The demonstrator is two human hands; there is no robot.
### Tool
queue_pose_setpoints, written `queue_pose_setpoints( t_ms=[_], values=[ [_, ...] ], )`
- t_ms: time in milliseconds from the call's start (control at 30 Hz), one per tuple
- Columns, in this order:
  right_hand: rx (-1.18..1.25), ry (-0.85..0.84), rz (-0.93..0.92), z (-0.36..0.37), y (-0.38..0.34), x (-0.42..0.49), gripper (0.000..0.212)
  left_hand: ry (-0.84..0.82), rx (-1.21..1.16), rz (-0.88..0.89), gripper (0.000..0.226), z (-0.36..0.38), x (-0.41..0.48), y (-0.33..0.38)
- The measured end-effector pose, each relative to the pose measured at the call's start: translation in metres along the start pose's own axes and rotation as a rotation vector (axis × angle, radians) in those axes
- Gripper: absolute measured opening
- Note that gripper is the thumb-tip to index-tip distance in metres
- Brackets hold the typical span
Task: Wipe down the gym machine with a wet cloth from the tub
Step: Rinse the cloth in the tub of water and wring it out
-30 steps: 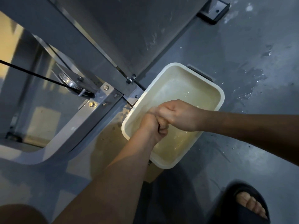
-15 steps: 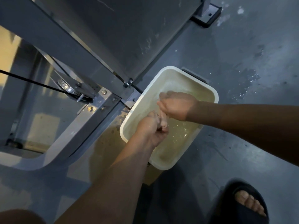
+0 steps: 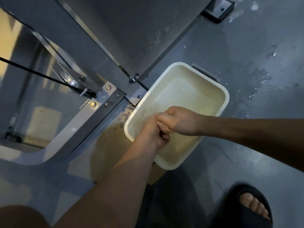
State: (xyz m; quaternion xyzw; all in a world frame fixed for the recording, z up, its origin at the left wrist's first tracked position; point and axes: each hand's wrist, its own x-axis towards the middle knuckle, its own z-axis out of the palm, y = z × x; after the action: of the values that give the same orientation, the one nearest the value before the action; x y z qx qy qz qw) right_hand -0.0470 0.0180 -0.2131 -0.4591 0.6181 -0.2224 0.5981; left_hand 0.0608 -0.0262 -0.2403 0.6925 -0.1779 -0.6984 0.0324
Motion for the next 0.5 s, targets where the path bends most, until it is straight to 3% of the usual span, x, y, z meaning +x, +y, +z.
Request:
queue_pose_setpoints(
  t_ms=[200,267,400,500],
  values=[
    [-0.302,0.172,-0.124,0.005,-0.001,0.001,0.049,-0.080,-0.053,0.102,0.043,0.019,0.000,0.000],
    [-0.354,0.244,-0.130,0.000,0.002,0.002,0.053,-0.167,-0.163,0.018,0.046,0.021,-0.004,0.003],
    [-0.537,0.269,0.048,-0.025,0.012,0.017,0.047,-0.240,-0.139,-0.121,0.040,0.019,-0.008,0.002],
    [-0.662,0.378,0.177,-0.029,0.027,0.033,0.053,-0.118,-0.130,-0.085,0.029,0.016,-0.003,-0.002]
  ],
)
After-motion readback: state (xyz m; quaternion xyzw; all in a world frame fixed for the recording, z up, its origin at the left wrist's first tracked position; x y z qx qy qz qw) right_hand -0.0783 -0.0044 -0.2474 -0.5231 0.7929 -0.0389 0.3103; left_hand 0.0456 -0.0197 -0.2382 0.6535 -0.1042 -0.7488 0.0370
